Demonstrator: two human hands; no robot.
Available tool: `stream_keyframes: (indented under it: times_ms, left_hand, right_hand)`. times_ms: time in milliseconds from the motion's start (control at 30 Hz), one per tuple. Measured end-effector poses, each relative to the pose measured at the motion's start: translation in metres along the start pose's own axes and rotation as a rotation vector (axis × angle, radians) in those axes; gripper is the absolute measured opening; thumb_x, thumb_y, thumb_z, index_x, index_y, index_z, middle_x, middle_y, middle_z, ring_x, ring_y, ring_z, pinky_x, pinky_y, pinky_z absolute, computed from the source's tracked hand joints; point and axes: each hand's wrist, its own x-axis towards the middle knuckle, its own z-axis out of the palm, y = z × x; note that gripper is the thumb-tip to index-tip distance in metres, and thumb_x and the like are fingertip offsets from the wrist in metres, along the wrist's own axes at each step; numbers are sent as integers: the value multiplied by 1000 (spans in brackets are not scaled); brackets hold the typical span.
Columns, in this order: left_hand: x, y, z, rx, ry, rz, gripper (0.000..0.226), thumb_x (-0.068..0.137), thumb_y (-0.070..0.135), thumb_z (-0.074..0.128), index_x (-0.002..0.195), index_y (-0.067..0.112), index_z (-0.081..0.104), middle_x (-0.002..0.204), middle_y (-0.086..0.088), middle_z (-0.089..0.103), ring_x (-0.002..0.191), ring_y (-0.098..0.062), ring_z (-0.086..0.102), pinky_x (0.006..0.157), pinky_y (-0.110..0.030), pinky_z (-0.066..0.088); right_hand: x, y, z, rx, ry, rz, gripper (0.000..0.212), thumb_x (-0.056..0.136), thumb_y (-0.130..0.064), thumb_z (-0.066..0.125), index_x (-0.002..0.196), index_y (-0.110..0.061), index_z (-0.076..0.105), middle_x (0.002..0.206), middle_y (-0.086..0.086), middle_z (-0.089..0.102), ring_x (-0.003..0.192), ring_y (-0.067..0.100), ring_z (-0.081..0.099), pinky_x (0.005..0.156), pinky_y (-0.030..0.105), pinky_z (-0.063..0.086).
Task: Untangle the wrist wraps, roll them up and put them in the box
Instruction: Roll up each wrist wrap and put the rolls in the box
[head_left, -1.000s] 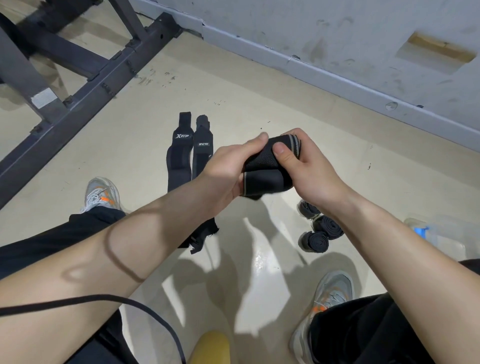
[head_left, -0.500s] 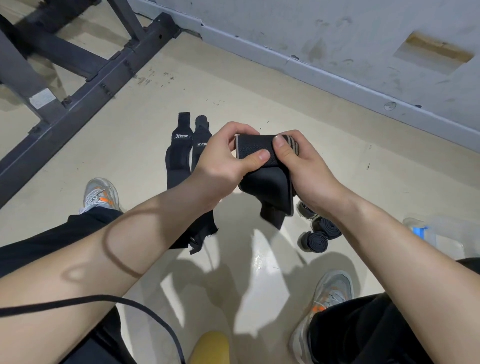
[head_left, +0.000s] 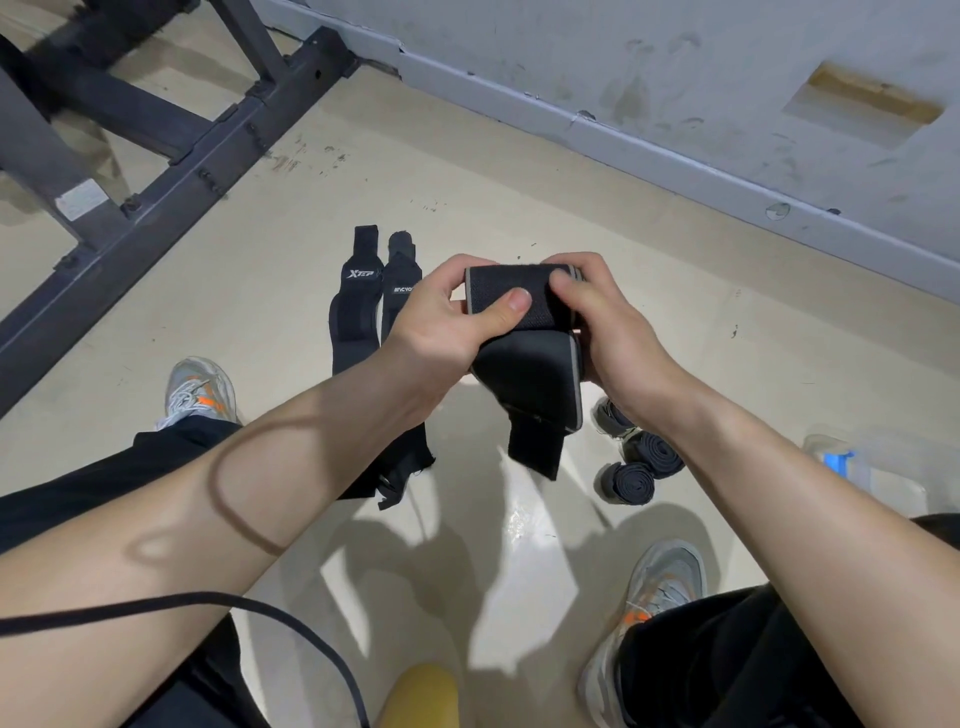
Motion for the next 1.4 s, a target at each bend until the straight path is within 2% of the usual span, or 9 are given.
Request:
stream_keyframes:
  times_ms: [67, 200, 300, 400, 600, 800, 1000, 1167, 1400]
  left_hand:
    - [-1, 0, 1, 26, -8, 34, 29, 78, 22, 76, 104, 17, 65, 86, -8, 72, 85, -26, 70, 84, -43, 56]
    - [-2, 0, 2, 34, -21, 30, 34, 79, 20, 76, 110, 18, 64, 90, -10, 69, 86, -24, 68, 79, -39, 55]
    - [-5, 11, 7, -114, -47, -142, 41, 93, 10, 69, 133, 6, 58, 113, -23, 69, 103, -31, 70, 90, -44, 56]
    - [-7, 19, 8, -216, -120, -269, 44, 107, 29, 49, 136, -3, 59, 122, -21, 69, 120, -35, 67, 104, -43, 53]
    - [-1, 9, 2, -118, 15, -172, 33, 102, 12, 61, 132, -3, 57, 111, -20, 70, 92, -28, 73, 75, -34, 61]
    - [-5, 6, 4, -27, 12, -18, 37, 78, 19, 77, 111, 14, 62, 92, -9, 67, 87, -27, 67, 81, -39, 55]
    - [0, 4, 1, 18, 146, 61, 34, 73, 26, 78, 104, 25, 63, 110, -17, 65, 97, -35, 70, 96, -57, 57]
    - [4, 7, -1, 7, 285, 34, 34, 70, 32, 80, 101, 31, 64, 124, -20, 64, 108, -36, 69, 95, -60, 56]
    - [7, 4, 0, 191, 253, 184, 36, 71, 40, 80, 101, 37, 61, 116, -4, 64, 114, -30, 64, 99, -55, 54]
  right_hand:
    - [0, 1, 0, -89, 42, -5, 36, 97, -65, 45, 104, -31, 56, 93, 5, 68, 82, 21, 69, 70, 40, 54]
    - [3, 4, 1, -127, 70, -105, 16, 107, -39, 47, 105, -24, 52, 88, -8, 59, 76, 5, 58, 70, 27, 48]
    - [4, 9, -4, -179, 41, -164, 7, 102, -37, 49, 107, -31, 48, 92, -10, 58, 84, 6, 58, 83, 33, 50]
    - [1, 9, -2, -307, 2, -219, 17, 98, -39, 47, 113, -33, 42, 94, -12, 56, 85, 8, 56, 83, 33, 49]
    - [-5, 5, 1, -303, -53, -195, 21, 97, -38, 51, 117, -37, 43, 95, -16, 58, 86, 8, 58, 82, 32, 49]
    - [-4, 1, 5, -143, 53, 14, 42, 95, -63, 51, 112, -25, 60, 104, -8, 70, 95, 7, 67, 88, 34, 51]
    - [-3, -3, 2, 95, -13, 185, 42, 89, -34, 77, 117, -8, 59, 100, 12, 77, 89, 28, 75, 82, 46, 59]
    - [-6, 2, 2, 90, -107, 266, 30, 93, -5, 69, 122, -1, 62, 100, 21, 75, 91, 37, 71, 94, 67, 53]
    - [-5, 3, 2, 159, -62, 184, 31, 93, 4, 65, 123, 0, 60, 92, 14, 74, 79, 33, 70, 85, 60, 58]
